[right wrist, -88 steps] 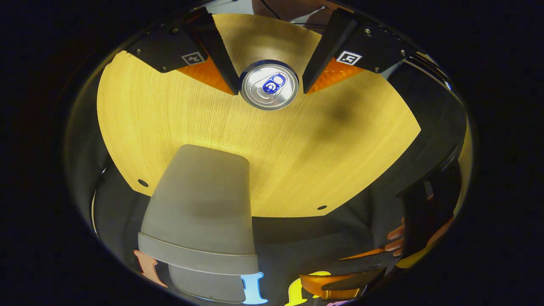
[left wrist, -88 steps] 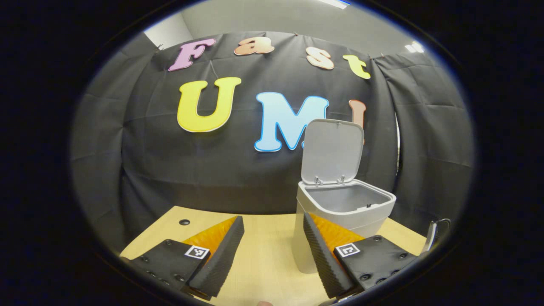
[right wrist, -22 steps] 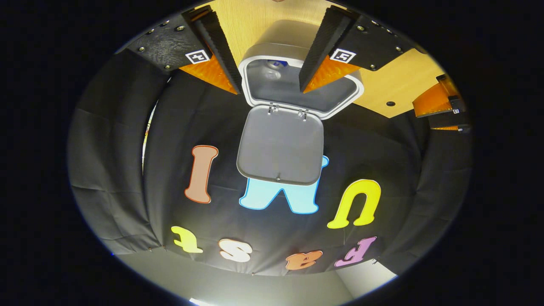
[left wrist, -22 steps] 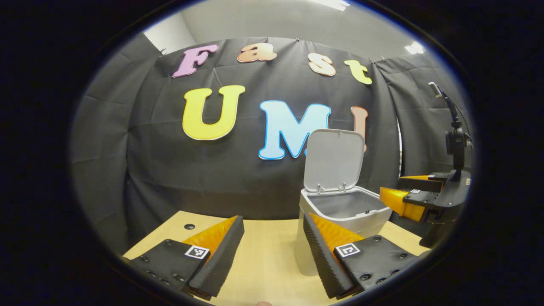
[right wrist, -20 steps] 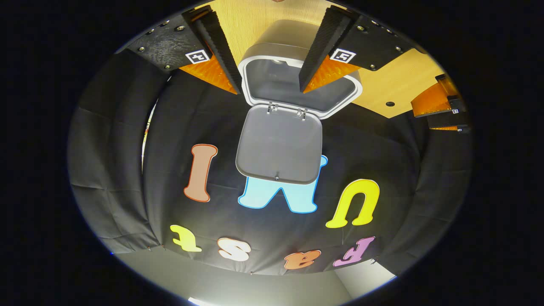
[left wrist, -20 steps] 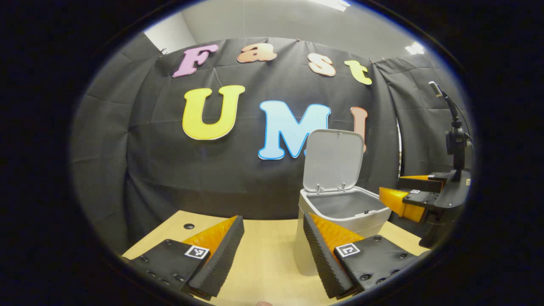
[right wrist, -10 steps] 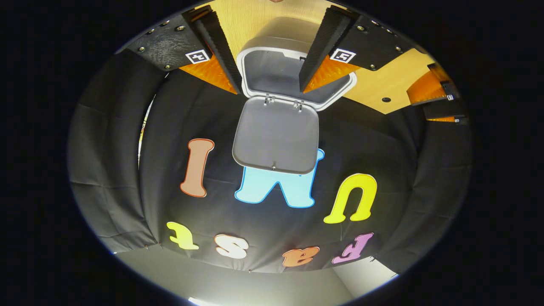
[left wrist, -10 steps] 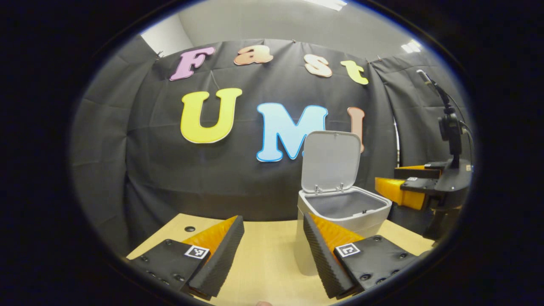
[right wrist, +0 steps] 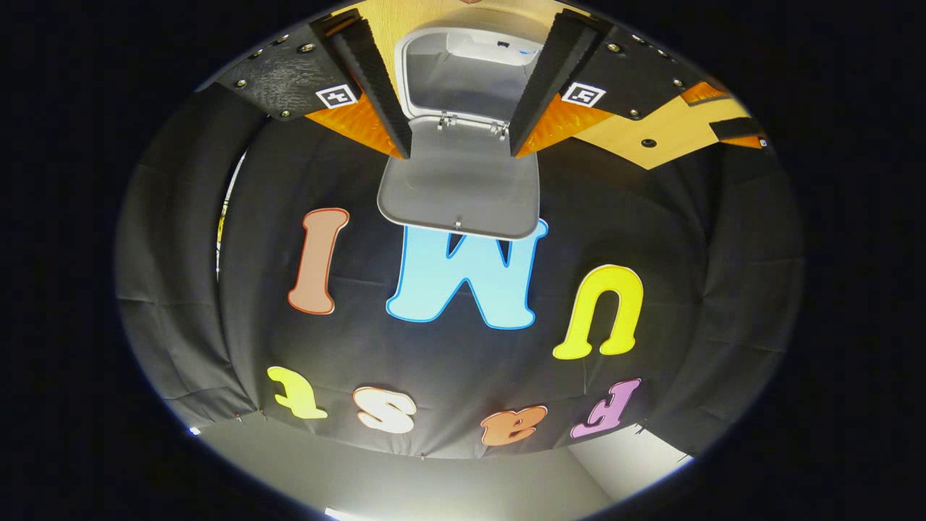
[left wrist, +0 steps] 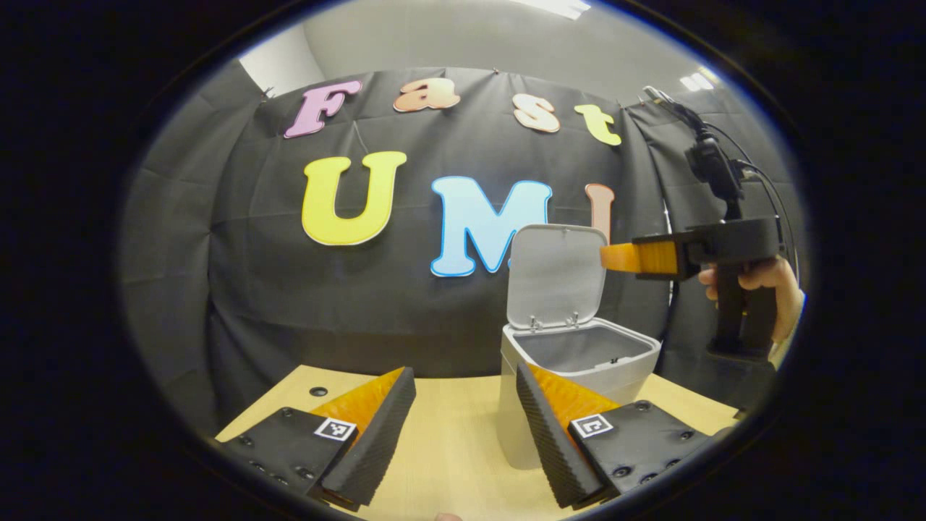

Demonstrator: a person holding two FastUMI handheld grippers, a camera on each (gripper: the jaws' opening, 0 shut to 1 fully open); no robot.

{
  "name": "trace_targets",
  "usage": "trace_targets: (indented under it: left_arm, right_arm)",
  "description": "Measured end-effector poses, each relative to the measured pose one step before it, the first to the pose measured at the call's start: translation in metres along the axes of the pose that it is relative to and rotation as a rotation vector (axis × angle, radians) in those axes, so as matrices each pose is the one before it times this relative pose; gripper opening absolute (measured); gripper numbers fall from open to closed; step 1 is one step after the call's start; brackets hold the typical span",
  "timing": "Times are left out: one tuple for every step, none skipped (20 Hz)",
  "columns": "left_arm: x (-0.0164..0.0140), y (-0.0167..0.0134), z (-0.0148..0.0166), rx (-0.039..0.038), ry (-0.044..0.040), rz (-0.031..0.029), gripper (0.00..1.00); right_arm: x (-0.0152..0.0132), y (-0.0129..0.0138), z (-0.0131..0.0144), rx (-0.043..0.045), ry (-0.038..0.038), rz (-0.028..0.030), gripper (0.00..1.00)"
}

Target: Press the lid of the desktop garbage bin to open it, pick up the crumpled paper on the desktop and throw it into the bin, then pick up the pop can on the desktop and drop it into the bin, and finally close the garbage bin lid.

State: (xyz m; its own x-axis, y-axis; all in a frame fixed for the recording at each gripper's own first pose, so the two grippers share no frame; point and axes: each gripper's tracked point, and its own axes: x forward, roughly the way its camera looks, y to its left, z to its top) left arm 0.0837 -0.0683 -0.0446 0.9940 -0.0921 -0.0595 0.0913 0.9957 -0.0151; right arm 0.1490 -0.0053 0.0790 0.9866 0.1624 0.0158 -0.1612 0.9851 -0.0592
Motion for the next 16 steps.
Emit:
trace_targets:
  left_arm:
    - [0.00005,0.00165,-0.00003,-0.00199,0.00218,0.00139,0.92]
    - [-0.00071,0.00138,-0.00084,-0.00224,0.00165,0.00046,0.92]
    - [0.00036,0.00225,0.00047,0.00025,0.00062,0.00105,0.93]
    - [-0.00016,0.00270,0.00047,0.00342,0.00156,0.00178,0.93]
    - [0.00045,0.00235,0.00007,0.00332,0.00010,0.00170,0.93]
    - [0.00012,0.00186,0.00030,0.00236,0.00234,0.00044,0.92]
    - [0.00039,0.00329,-0.00036,0.00011,0.00356,0.00090,0.92]
    - [0.00041,0.00193,0.00000,-0.00303,0.00294,-0.00195,0.92]
    - [0.00086,0.00258,0.00001,-0.00268,0.00424,-0.00008,0.92]
    - [0.00088,0.00287,-0.00006,-0.00115,0.00464,0.00201,0.93]
    - [0.00104,0.00358,0.00100,0.00029,0.00036,0.00399,0.93]
    - [0.00013,0.00356,0.00110,0.00112,-0.00029,0.00431,0.93]
    - [0.00016,0.00303,0.00181,0.00074,-0.00058,0.00397,0.93]
    - [0.00038,0.00314,0.00115,0.00080,0.00077,0.00493,0.93]
    - [0.00006,0.00340,0.00089,0.00129,-0.00055,0.00499,0.92]
    - [0.00054,0.00234,0.00117,0.00128,0.00032,0.00424,0.92]
  right_arm:
    - [0.00362,-0.00011,0.00675,-0.00175,-0.00840,-0.00249,0.87]
    - [0.00620,0.00173,0.00634,0.00136,-0.00960,-0.00051,0.87]
    - [0.00495,0.00098,0.00661,0.00387,-0.00856,-0.00004,0.87]
    - [0.00580,0.00184,0.00688,0.00445,-0.00702,-0.00042,0.87]
    - [0.00617,0.00116,0.00656,0.00263,-0.00943,-0.00203,0.87]
    - [0.00554,0.00063,0.00663,0.00064,-0.01079,-0.00486,0.87]
    - [0.00555,0.00083,0.00595,-0.00430,-0.01092,-0.00432,0.87]
    - [0.00513,0.00086,0.00600,-0.00793,-0.00726,-0.00514,0.87]
    - [0.00489,0.00107,0.00542,-0.00730,-0.00589,-0.00284,0.87]
    - [0.00434,-0.00014,0.00409,-0.00395,-0.00360,-0.00473,0.87]
    - [0.00484,-0.00028,0.00270,0.00032,-0.00298,-0.00479,0.87]
    - [0.00525,0.00013,0.00217,0.00245,-0.00203,-0.00520,0.87]
    - [-0.00156,-0.00184,-0.00298,0.00369,0.00122,-0.00735,0.87]
    - [0.00246,-0.00018,0.00069,0.00320,0.00021,-0.00297,0.87]
    - [0.00876,-0.00139,0.00094,0.00185,0.00012,-0.00768,0.87]
    - [0.00610,-0.00190,0.00040,-0.00047,0.00152,-0.00754,0.87]
